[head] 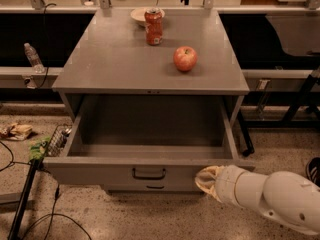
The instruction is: Close top drawer
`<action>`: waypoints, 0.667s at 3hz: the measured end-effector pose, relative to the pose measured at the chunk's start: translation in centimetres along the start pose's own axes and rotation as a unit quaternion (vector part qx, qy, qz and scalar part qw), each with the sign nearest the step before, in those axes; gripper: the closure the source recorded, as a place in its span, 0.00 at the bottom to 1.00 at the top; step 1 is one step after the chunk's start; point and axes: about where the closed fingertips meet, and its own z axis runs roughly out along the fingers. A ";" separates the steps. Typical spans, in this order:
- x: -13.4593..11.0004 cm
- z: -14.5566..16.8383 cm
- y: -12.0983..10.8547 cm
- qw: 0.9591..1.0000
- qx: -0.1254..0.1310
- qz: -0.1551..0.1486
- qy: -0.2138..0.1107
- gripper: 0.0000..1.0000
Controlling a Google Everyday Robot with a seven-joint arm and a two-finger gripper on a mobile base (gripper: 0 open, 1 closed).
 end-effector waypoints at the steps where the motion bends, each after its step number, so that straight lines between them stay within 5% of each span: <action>1: -0.6 1.7 -2.6 0.999 0.028 -0.041 -0.012 1.00; 2: -0.8 3.8 -5.7 0.996 0.039 -0.081 -0.015 1.00</action>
Offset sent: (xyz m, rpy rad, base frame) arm 0.1244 0.0088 -0.0016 -0.1281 -0.2239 0.1447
